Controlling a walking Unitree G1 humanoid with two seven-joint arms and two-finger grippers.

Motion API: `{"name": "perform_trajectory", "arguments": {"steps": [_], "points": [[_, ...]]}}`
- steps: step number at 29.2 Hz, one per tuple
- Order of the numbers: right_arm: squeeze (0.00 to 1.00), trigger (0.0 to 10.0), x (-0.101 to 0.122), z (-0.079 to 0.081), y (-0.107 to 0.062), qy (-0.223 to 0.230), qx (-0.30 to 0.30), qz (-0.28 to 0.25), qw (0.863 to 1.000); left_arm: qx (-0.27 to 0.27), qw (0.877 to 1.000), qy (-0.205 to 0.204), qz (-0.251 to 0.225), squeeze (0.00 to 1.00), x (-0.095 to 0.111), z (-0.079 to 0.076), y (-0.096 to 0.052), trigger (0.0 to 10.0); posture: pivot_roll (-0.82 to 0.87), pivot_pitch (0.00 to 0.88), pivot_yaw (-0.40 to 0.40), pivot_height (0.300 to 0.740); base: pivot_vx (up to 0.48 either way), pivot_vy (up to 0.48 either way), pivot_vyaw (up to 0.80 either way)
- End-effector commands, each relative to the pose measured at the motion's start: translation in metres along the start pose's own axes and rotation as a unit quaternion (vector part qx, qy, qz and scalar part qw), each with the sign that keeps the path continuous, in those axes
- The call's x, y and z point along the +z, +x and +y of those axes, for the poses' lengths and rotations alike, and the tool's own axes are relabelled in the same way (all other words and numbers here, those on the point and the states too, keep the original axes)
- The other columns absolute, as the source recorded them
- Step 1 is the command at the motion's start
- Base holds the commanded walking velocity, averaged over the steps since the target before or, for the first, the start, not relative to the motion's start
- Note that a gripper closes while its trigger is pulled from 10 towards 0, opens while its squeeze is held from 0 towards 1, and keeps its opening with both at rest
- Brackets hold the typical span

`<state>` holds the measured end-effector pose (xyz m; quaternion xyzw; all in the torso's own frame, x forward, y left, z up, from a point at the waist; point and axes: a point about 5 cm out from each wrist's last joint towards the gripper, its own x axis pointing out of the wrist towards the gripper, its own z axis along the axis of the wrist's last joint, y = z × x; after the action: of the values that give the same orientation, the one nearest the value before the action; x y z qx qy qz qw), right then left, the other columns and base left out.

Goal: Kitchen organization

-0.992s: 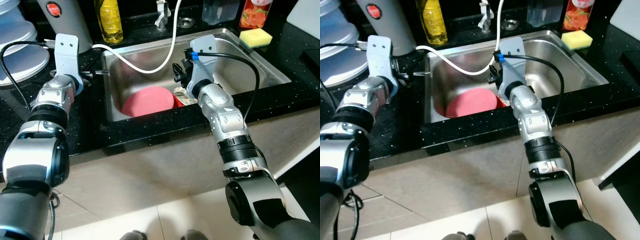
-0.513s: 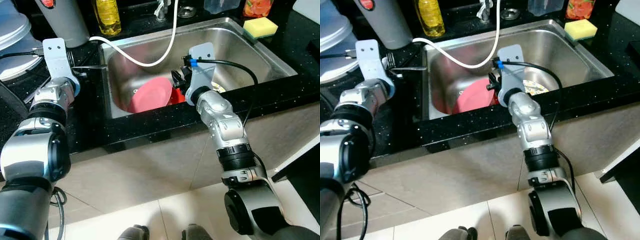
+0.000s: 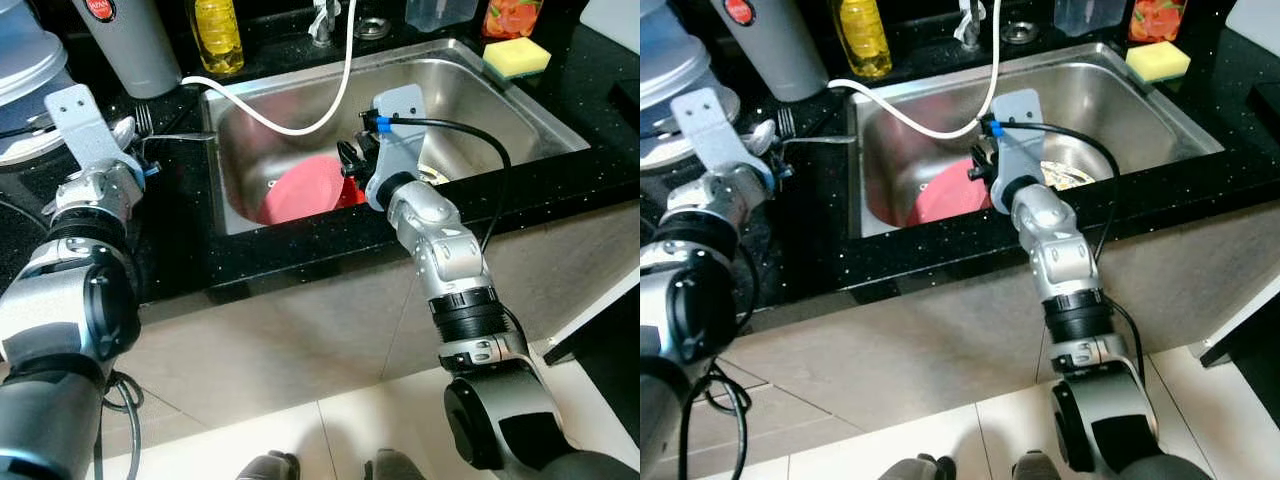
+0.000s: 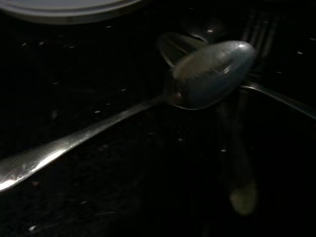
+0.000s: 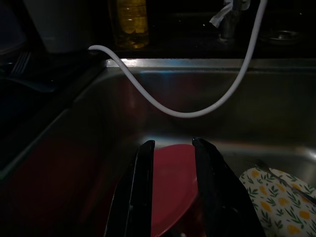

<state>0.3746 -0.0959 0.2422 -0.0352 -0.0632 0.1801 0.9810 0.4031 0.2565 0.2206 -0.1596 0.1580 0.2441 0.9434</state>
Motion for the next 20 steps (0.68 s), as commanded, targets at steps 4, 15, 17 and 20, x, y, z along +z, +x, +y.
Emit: {"name": "perform_trajectory", "arguments": {"steps": [4,15,17,20], "points": [[0.00,10.0,0.002,0.008,0.003,0.001,0.017,0.001,1.000,0.016,0.999,0.040,0.032,0.00,-0.020,0.013,0.005,0.8,0.12,0.123,0.096,0.740,0.000,0.000,0.00],[0.00,10.0,0.003,0.009,0.004,0.001,0.017,-0.003,1.000,0.042,0.997,0.041,0.051,1.00,-0.026,0.020,0.006,10.0,0.12,0.105,0.096,0.740,0.000,0.000,0.00],[0.00,10.0,0.003,0.009,0.004,0.001,0.017,-0.003,1.000,0.046,0.997,0.039,0.053,1.00,-0.028,0.021,0.006,10.0,0.12,0.105,0.094,0.740,0.000,0.000,0.00],[0.00,10.0,0.003,0.009,0.004,0.001,0.017,-0.003,1.000,0.062,0.996,0.034,0.056,1.00,-0.028,0.025,0.006,10.0,0.12,0.105,0.094,0.740,0.000,0.000,0.00]]}}
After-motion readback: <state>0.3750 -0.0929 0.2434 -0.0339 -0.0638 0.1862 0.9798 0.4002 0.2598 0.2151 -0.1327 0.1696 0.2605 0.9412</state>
